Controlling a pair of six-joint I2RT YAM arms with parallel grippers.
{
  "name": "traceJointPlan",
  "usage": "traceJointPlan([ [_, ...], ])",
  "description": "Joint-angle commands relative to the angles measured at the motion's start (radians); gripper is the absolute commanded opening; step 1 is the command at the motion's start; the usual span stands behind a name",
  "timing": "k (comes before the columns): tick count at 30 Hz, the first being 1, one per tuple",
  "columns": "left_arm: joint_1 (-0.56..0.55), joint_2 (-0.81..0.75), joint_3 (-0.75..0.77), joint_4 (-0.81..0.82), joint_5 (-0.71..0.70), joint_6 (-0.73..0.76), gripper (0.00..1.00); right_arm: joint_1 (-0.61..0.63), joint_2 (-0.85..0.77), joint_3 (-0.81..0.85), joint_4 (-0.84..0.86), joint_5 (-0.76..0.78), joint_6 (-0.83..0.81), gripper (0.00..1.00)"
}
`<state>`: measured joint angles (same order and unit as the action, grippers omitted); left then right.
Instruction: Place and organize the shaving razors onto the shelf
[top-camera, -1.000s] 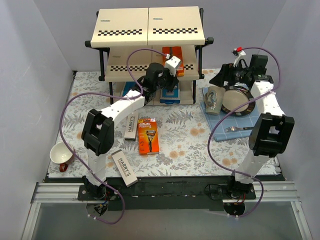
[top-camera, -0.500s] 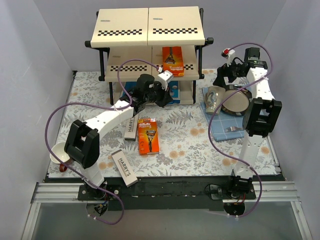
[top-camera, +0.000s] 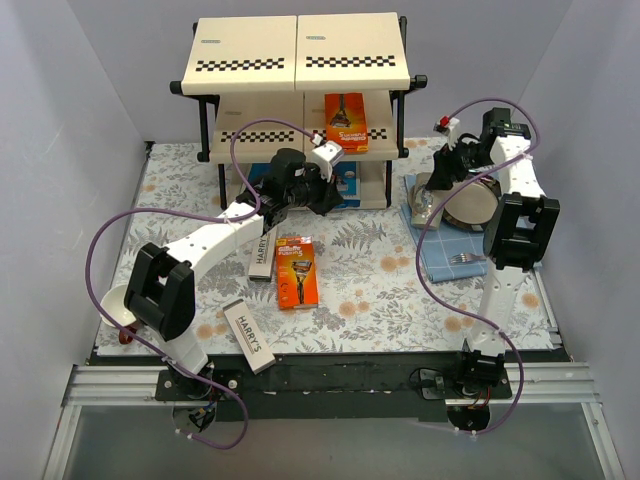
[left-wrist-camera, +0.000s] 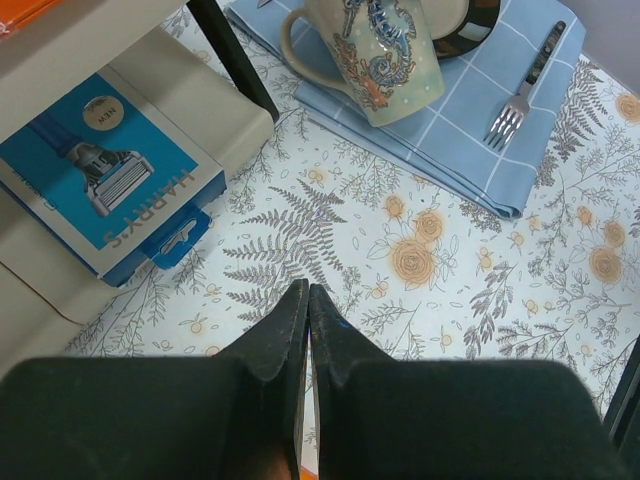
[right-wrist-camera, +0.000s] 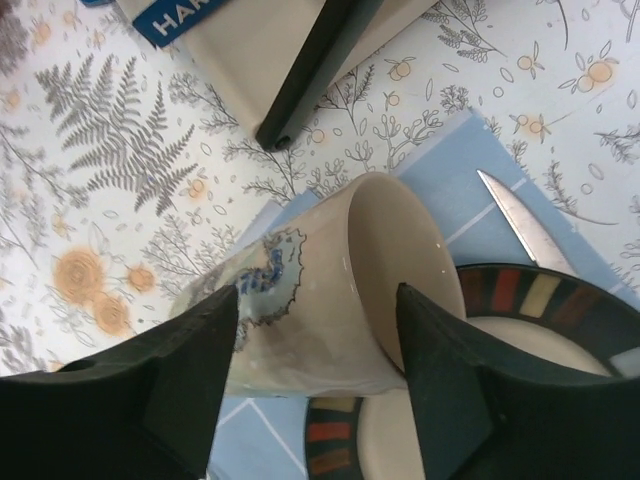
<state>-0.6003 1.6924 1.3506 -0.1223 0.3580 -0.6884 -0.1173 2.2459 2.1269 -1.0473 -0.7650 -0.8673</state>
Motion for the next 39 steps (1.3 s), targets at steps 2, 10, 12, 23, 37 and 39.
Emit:
traceJointPlan([
  [2,0.002,-0.007,-0.007,-0.002,0.018,-0.003,0.02,0.008,0.008,0.028,-0.141,-0.048,-0.136,0.62],
  [10,-0.001,-0.019,-0.030,-0.002,0.009,-0.002,0.02,0.065,-0.120,-0.102,-0.171,0.019,-0.320,0.31],
  [12,-0.001,-0.020,-0.037,0.000,0.007,-0.006,0.02,0.094,-0.178,-0.160,-0.160,0.056,-0.378,0.28],
  [23,-0.003,-0.023,-0.053,0.013,0.007,-0.022,0.03,0.156,-0.304,-0.389,-0.108,0.234,-0.418,0.02],
  [37,-0.009,-0.039,-0.070,0.029,0.004,-0.033,0.03,0.143,-0.496,-0.596,0.026,0.363,-0.446,0.01],
  [39,-0.010,-0.039,-0.073,0.032,0.004,-0.034,0.03,0.139,-0.517,-0.605,0.026,0.375,-0.452,0.01],
])
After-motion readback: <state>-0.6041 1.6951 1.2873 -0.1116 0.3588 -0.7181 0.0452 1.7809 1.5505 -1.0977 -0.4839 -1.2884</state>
